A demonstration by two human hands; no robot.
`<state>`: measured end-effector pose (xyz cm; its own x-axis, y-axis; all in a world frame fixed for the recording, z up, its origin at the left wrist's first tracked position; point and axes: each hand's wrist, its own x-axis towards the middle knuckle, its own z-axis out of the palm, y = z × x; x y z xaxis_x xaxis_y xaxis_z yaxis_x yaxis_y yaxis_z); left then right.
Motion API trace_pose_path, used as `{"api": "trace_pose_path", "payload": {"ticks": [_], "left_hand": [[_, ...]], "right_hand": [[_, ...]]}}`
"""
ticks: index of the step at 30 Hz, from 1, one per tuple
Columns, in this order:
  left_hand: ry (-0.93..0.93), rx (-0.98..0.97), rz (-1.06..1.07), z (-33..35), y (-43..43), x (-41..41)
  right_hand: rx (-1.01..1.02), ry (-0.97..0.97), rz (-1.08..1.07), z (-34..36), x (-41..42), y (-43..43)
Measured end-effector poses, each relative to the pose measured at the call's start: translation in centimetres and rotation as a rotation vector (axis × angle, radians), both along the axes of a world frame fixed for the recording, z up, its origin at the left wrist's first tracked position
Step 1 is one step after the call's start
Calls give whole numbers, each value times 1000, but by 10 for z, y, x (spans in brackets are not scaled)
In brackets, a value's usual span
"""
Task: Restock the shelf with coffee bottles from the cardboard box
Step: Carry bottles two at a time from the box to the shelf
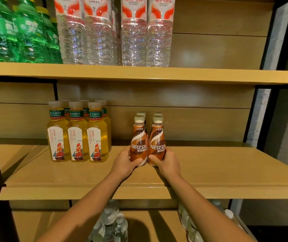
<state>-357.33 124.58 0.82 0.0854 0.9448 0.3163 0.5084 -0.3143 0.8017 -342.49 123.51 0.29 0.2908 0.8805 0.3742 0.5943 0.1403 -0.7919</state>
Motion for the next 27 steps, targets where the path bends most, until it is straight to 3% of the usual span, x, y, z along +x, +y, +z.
{"api": "trace_pose_path", "payload": {"ticks": [16,23,27], "left_hand": [[86,19,-14,-2,3,5],[170,4,10,4,-9,2],[350,33,141,18,-25,-3]], "right_hand": [[14,17,3,-5,3,1],[-77,-135,-19,1,6,-7],[-135,-285,-42,13,20,-21]]}}
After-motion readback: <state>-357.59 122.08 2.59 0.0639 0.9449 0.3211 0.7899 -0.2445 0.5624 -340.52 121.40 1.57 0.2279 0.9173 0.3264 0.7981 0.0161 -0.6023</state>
